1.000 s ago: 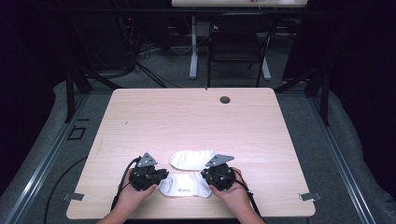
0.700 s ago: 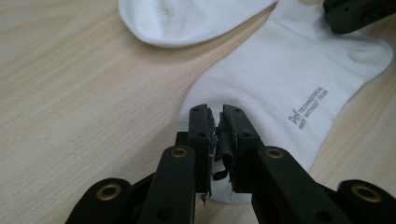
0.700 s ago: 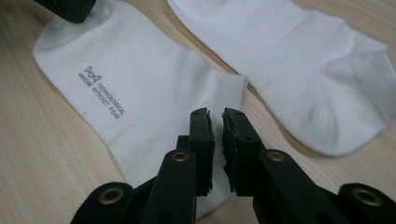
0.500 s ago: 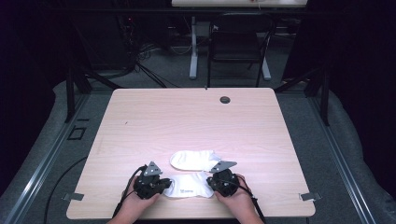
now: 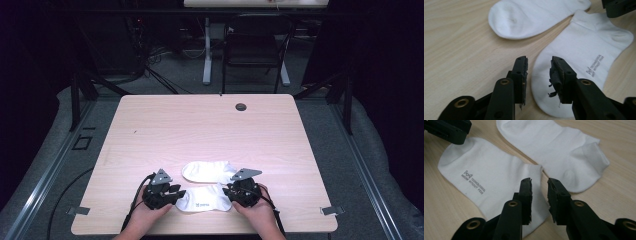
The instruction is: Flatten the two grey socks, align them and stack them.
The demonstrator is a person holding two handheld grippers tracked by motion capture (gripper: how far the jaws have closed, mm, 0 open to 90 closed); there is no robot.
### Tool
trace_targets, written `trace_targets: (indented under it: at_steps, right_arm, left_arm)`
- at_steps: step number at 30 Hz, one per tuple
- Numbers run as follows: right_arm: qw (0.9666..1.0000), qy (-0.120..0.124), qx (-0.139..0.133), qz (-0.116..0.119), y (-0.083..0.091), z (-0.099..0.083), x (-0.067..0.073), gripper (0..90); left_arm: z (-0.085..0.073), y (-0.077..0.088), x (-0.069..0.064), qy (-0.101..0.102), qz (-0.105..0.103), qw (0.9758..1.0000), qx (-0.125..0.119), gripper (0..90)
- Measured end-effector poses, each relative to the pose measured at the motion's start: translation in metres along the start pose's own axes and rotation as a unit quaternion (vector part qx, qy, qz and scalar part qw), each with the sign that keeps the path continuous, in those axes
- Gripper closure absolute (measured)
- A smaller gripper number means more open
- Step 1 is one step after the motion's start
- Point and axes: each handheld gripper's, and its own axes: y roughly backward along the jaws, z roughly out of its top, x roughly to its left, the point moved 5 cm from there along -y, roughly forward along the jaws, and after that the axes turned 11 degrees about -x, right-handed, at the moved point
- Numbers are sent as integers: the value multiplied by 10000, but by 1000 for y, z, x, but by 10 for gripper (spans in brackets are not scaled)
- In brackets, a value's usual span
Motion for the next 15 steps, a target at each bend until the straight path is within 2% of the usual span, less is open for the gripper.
trace_targets:
  at_steps: [3,6,9,10,12,15]
  right_arm:
    - [9999,-58,-88,38,1,1,-4,642]
    - [9996,-167,-208,18,3,4,-8,597]
    - [9994,-254,-254,-12,4,6,-13,587]
    - [9992,-250,-295,-121,4,7,-16,575]
    - [9990,-254,-318,-190,4,7,-18,579]
    - [9987,-324,-305,-251,5,7,-25,579]
  left_arm:
    - [5,-1,4,-70,-38,9998,-181,603]
    - [8,-3,10,-111,27,9995,-303,598]
    - [11,-6,16,-149,94,9993,-329,601]
    - [12,-7,19,-153,233,9989,-364,610]
    - [13,-8,22,-193,267,9989,-347,611]
    - [19,-10,29,-109,351,9986,-379,627]
